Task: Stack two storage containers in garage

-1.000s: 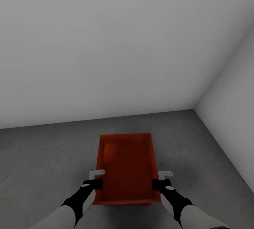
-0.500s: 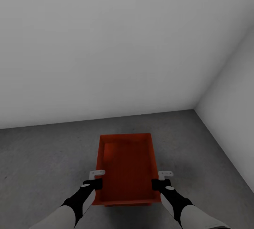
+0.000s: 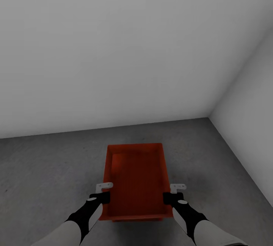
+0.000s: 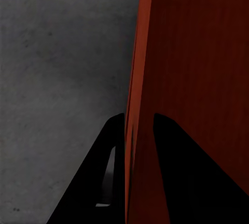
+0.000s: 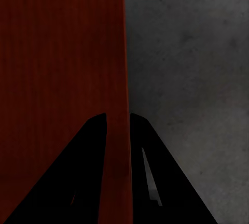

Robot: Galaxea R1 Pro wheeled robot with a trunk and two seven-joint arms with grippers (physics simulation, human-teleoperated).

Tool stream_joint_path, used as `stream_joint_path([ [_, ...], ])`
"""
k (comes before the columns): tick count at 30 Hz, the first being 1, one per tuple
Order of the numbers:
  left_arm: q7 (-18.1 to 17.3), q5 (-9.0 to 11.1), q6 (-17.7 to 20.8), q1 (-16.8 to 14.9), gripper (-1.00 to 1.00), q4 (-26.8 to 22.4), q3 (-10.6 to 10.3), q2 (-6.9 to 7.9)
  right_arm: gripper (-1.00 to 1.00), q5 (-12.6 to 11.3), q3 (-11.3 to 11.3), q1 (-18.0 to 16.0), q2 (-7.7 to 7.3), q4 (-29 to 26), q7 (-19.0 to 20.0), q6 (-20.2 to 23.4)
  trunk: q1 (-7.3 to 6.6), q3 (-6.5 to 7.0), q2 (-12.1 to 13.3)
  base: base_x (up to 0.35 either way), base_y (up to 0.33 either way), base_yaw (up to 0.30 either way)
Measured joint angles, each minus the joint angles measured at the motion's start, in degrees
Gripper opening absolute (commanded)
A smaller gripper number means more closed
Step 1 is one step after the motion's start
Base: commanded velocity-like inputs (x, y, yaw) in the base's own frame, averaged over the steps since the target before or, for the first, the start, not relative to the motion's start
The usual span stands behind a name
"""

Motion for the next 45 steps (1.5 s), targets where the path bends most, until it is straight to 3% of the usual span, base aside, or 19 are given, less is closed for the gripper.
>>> stream_joint_path([
  [45,0.06,0.04,0.28,0.01,-1.0,-0.28,-0.18,0.03,-1.0,-0.02,-0.09,-0.01,0.01,-0.01,0.04,0.0,0.0,0.0,0.0,0.0,0.0,0.0],
])
